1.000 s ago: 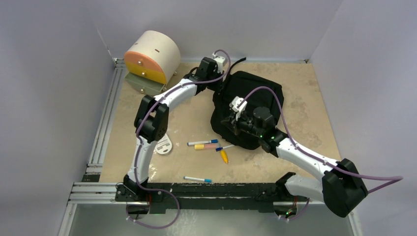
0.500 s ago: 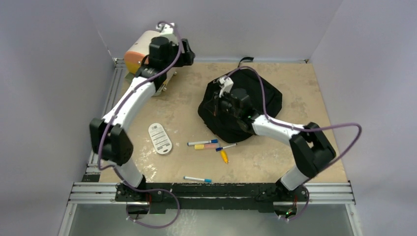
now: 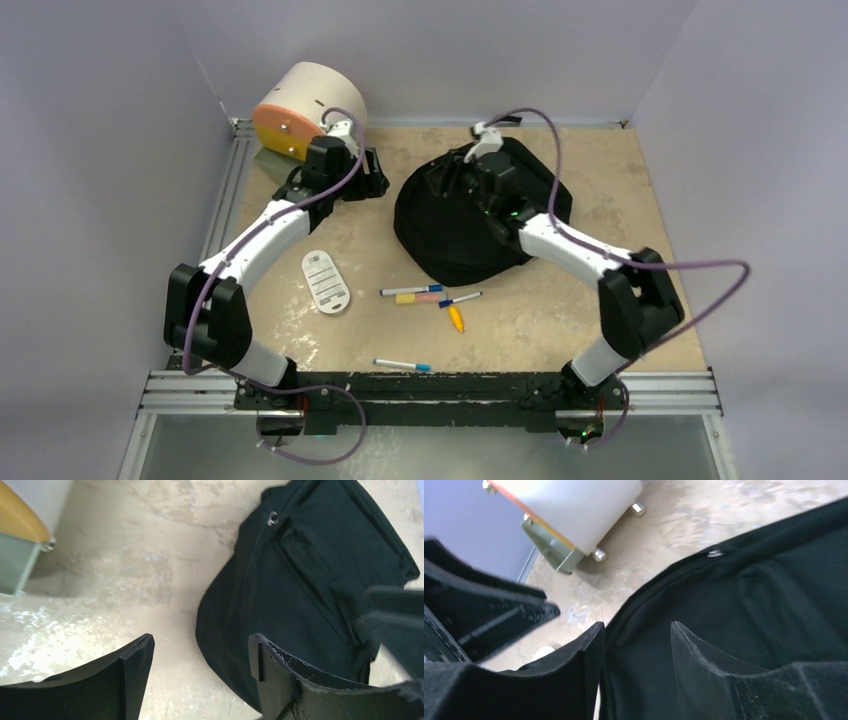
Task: Pack the student bag
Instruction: Unzip the student bag at the center of the board.
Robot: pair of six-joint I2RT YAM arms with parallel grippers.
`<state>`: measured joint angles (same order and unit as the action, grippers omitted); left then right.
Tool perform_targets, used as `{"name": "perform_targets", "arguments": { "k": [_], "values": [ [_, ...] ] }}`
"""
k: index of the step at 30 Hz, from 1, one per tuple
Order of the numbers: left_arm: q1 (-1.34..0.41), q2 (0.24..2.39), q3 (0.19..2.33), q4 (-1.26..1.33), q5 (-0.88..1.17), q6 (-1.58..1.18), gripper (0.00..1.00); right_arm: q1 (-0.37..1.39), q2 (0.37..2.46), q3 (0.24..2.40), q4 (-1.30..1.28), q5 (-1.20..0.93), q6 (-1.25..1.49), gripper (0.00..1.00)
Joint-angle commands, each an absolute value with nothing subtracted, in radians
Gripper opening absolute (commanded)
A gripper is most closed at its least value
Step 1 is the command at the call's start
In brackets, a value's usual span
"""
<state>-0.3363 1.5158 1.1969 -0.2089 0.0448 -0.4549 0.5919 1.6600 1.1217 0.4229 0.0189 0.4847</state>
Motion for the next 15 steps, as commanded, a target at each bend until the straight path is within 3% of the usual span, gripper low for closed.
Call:
{"name": "perform_targets", "arguments": {
  "k": [1,7,15],
  "values": [
    [-0.425,1.440,1.180,-0.109,0.109,-0.460,0.68,0.491,1.501,1.082,0.251,0.159,0.649,0.54],
    [-0.618,1.466,1.181,-0.045,0.014,-0.411,0.67,0.284,1.415,1.004,0.075,0.117,0.765,0.56],
    [-0.761,1.538,1.079,0.012,-0.060,-0.410,0.66,0.199,1.408,0.965,0.002,0.129,0.845,0.54]
  ]
}}
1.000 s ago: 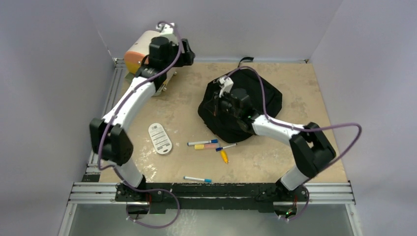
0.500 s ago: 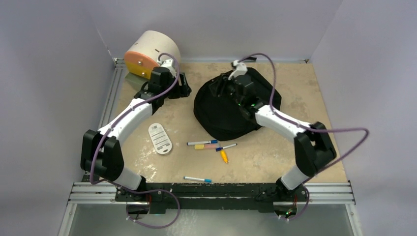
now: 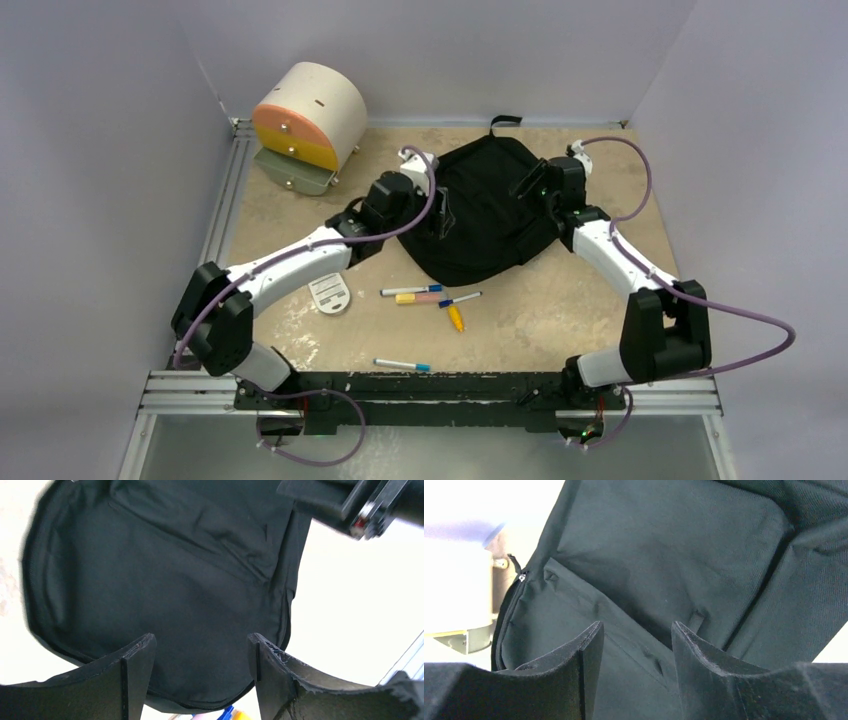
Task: Pack the student bag
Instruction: Unzip the student bag at the center of the board.
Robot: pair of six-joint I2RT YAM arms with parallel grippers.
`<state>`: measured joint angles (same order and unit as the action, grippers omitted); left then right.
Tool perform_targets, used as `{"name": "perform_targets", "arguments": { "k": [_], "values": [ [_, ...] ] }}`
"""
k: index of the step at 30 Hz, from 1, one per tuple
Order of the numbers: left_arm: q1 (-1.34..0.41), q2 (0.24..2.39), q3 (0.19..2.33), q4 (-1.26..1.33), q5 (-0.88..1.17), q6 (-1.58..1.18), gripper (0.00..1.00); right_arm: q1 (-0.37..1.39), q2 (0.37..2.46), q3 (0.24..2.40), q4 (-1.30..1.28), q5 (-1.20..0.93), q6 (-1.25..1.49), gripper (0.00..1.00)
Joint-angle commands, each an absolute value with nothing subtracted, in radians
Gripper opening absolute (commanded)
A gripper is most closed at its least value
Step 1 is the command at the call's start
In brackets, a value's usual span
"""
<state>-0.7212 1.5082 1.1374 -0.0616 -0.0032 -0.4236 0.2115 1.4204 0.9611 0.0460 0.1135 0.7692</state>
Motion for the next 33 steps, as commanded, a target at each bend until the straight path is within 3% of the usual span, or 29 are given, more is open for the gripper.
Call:
{"name": "perform_targets", "arguments": {
  "k": [1,13,28,33],
  "values": [
    [-0.773,1.548,1.065,0.021,-0.070,-0.413,0.66,0.197,1.413,0.962,0.002,0.131,0.859,0.54],
    [-0.821,1.630,0.955,0.028,-0.156,-0.469,0.64,0.174,1.480,0.946,0.004,0.145,0.904,0.47],
    [-0.849,1.661,0.965,0.031,-0.160,-0.459,0.64,0.161,1.547,0.916,0.039,0.083,0.914,0.45],
    [-0.865,1.664,0.985,0.033,-0.158,-0.440,0.64,0.160,1.577,0.922,0.064,0.040,0.919,0.39]
  ]
}}
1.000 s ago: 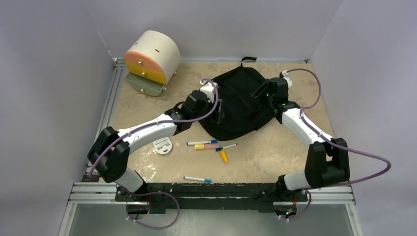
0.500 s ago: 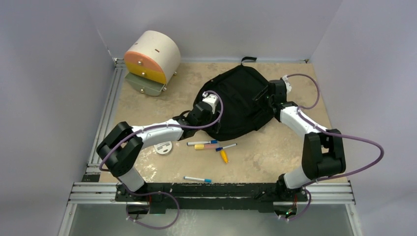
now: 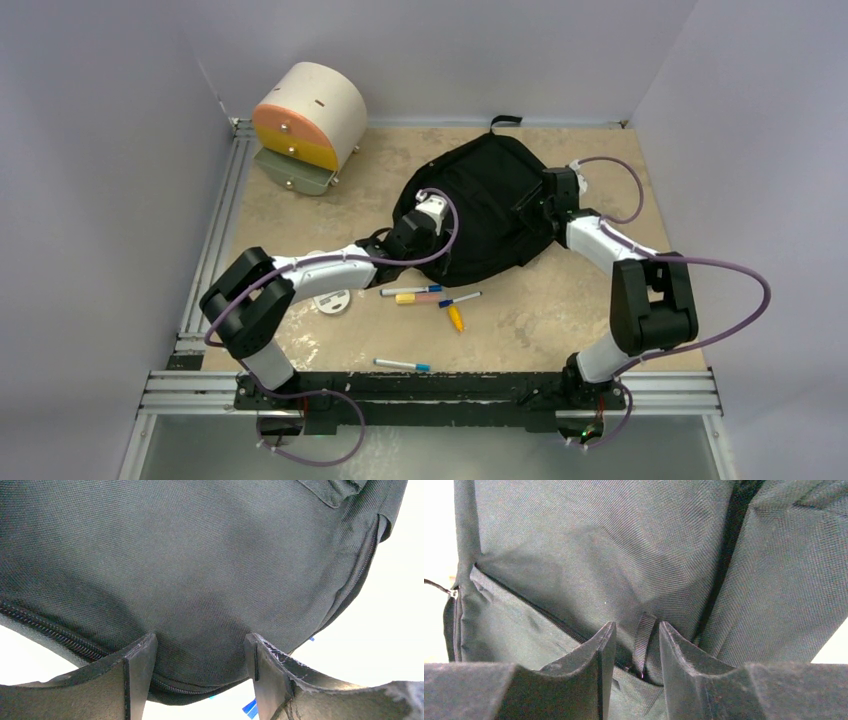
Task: Pack the student bag
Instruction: Unzip the student bag at the center of the board.
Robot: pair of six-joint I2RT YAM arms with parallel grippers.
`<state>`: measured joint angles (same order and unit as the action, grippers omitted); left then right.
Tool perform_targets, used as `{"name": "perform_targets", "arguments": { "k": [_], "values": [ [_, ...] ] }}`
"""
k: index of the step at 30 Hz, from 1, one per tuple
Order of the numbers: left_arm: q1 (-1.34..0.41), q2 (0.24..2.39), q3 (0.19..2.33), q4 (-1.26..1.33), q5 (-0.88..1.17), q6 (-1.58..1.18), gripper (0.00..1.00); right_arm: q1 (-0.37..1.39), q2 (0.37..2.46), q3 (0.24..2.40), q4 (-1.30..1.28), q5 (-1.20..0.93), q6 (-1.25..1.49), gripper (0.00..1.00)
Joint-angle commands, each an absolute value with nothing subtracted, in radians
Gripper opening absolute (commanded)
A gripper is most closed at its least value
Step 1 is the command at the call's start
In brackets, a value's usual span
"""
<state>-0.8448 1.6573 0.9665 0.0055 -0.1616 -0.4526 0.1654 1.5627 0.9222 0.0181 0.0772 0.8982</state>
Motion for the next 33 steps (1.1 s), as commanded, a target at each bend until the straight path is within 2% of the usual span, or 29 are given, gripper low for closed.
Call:
{"name": "perform_targets", "arguments": {
  "k": [1,5,10,21,33],
  "values": [
    [-0.870,1.664,0.992,0.034,-0.158,-0.437,0.64,0.159,1.583,0.927,0.067,0.032,0.918,0.37],
    [-0.889,1.668,1.016,0.045,-0.159,-0.428,0.64,0.159,1.591,0.931,0.077,0.004,0.916,0.25],
    [-0.904,1.704,1.077,0.067,-0.141,-0.423,0.64,0.158,1.578,0.928,0.079,0.002,0.909,0.00],
    [-0.985,1.850,1.210,0.203,-0.103,-0.403,0.64,0.159,1.533,0.948,0.039,-0.022,0.859,0.00],
    [-1.042,1.895,1.111,0.207,-0.113,-0.460,0.64,0.158,1.491,1.000,0.044,-0.028,0.788,0.00]
  ]
}}
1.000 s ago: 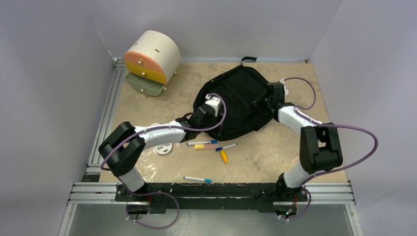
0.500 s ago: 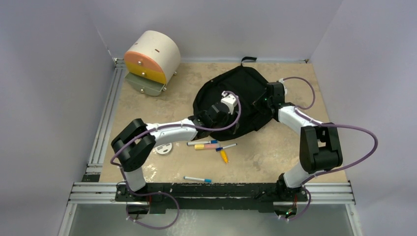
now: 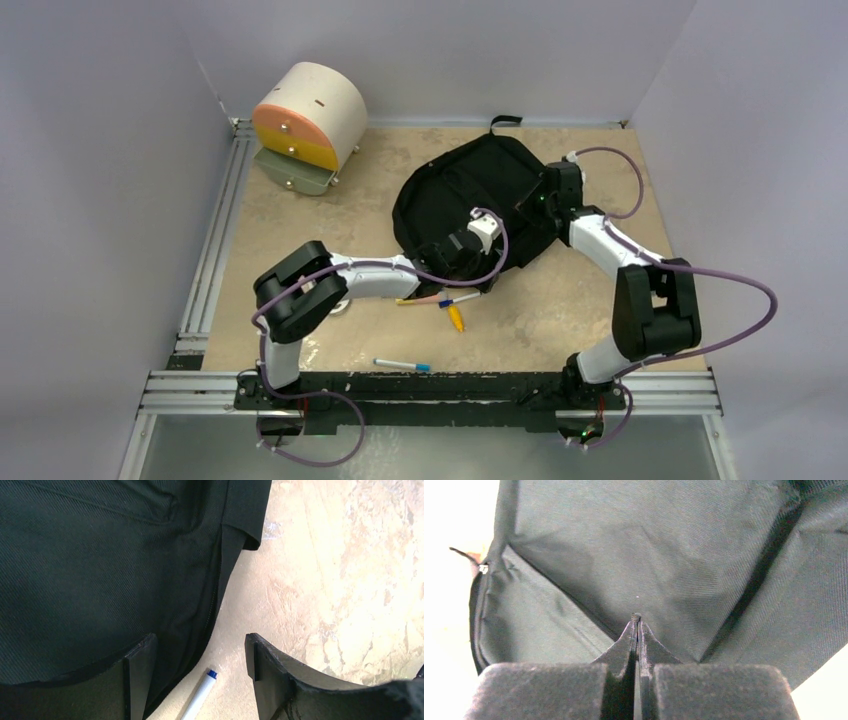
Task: Pack the student bag
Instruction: Unzip the student bag at the center of the board.
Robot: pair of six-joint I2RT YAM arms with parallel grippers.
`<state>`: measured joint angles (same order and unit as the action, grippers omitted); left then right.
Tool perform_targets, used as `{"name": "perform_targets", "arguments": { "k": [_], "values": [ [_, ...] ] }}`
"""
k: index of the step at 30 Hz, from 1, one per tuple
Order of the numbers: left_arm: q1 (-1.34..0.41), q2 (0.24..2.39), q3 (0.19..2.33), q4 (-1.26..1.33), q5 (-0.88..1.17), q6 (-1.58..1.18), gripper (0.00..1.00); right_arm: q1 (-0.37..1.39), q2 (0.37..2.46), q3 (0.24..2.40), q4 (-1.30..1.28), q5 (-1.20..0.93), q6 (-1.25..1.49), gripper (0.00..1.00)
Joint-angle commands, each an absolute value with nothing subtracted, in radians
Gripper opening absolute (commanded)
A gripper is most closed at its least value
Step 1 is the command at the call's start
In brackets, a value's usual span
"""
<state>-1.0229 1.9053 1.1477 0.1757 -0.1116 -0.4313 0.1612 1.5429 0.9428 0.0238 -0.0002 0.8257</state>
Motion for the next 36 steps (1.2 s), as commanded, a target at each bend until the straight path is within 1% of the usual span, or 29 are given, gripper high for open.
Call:
{"name": "perform_targets", "arguments": {
  "k": [1,5,9,21,31,36],
  "values": [
    [-1.046,1.896,1.100,0.206,-0.116,-0.465,0.64,0.158,1.491,1.003,0.051,-0.041,0.784,0.00],
    [-1.056,1.899,1.082,0.198,-0.125,-0.478,0.64,0.158,1.498,1.007,0.103,-0.105,0.772,0.00],
    [-1.063,1.905,1.080,0.187,-0.136,-0.477,0.64,0.158,1.525,1.013,0.191,-0.112,0.791,0.00],
    [-1.075,1.937,1.060,0.172,-0.150,-0.487,0.64,0.167,1.752,1.188,0.255,-0.230,0.828,0.00],
    [-1.078,1.962,1.039,0.171,-0.156,-0.506,0.64,0.220,1.891,1.333,0.287,-0.251,0.833,0.00],
    [-1.078,1.984,1.037,0.169,-0.158,-0.511,0.64,0.229,1.989,1.433,0.325,-0.305,0.812,0.00]
  ]
}}
